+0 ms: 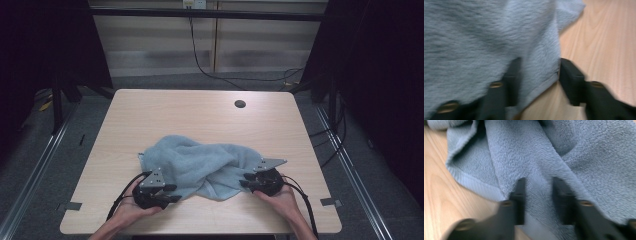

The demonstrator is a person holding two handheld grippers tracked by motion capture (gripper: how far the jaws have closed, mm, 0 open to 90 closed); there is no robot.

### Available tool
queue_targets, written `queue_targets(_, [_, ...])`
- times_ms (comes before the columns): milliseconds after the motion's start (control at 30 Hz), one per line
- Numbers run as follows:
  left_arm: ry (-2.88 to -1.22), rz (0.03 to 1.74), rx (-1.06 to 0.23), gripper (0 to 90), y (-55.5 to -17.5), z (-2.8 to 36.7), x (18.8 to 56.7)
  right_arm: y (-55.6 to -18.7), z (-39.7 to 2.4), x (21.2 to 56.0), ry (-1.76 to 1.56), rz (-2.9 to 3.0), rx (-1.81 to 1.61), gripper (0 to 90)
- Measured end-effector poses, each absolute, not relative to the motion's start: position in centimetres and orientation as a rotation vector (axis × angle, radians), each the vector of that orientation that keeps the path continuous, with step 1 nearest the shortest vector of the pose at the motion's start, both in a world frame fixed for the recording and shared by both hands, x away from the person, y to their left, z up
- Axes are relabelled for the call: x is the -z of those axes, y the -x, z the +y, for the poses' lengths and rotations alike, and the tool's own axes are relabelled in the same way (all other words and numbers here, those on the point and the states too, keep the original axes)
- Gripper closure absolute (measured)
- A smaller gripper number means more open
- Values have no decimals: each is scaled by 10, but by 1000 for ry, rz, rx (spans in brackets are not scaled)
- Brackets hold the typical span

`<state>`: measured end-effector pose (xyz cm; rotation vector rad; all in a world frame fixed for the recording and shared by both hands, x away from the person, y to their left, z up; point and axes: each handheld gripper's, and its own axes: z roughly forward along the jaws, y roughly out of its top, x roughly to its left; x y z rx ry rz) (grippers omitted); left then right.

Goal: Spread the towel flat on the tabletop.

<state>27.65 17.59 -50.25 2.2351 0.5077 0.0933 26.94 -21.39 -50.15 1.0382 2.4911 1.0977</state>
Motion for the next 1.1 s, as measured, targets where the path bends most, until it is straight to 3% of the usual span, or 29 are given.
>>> queue_targets(67, [-2223,517,-74,812,-282,180,503,-268,-215,502,-1048,2495,-1120,854])
queue_targets(167, [-2217,520,-49,855,-284,182,503,-268,-216,500,-1063,2505,-1148,873])
queue_targets(533, [-1940,559,-57,864,-291,214,456,-263,-229,464,-1070,2360,-1388,882])
queue_targets(900, [-1706,571,-193,867,-303,251,380,-262,-253,381,-975,2082,-1560,887])
queue_targets(1100, [-1622,665,-265,867,-331,269,351,-292,-267,331,-958,1937,-1575,888])
